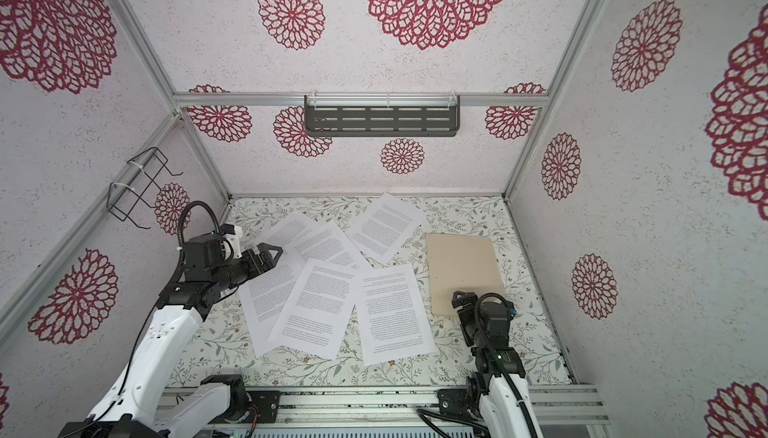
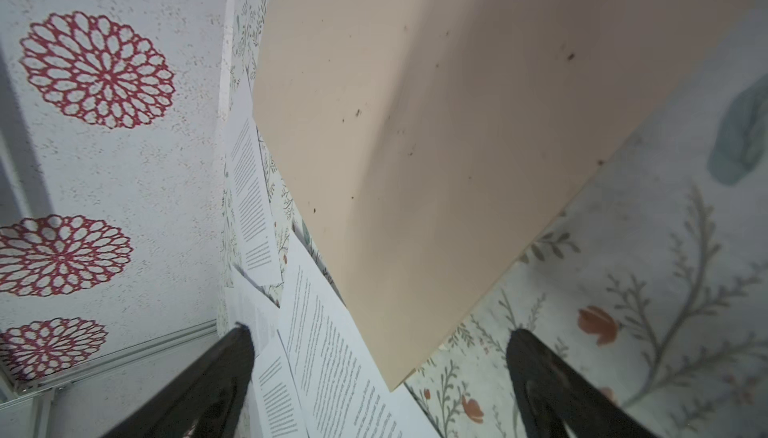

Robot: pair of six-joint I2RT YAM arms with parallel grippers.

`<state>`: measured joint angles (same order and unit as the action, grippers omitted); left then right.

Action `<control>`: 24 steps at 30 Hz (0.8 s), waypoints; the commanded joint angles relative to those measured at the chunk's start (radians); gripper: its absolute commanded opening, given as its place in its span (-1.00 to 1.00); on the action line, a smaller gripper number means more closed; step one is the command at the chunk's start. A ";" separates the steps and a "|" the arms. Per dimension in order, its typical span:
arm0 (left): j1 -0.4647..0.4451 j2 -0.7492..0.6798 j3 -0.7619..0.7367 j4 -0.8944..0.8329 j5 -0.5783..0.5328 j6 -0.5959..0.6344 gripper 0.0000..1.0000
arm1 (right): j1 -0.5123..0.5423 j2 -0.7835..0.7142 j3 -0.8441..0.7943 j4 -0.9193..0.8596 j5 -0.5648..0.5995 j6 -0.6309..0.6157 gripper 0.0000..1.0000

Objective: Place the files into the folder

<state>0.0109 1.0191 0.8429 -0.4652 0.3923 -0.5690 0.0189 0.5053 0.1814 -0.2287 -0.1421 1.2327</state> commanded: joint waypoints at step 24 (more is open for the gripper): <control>-0.008 -0.026 -0.030 0.033 0.059 -0.009 0.95 | 0.062 0.042 -0.190 0.439 -0.047 0.219 0.59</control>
<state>0.0090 0.9852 0.8192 -0.4538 0.4397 -0.5774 0.0757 0.5594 0.0059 0.1333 -0.1883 1.4277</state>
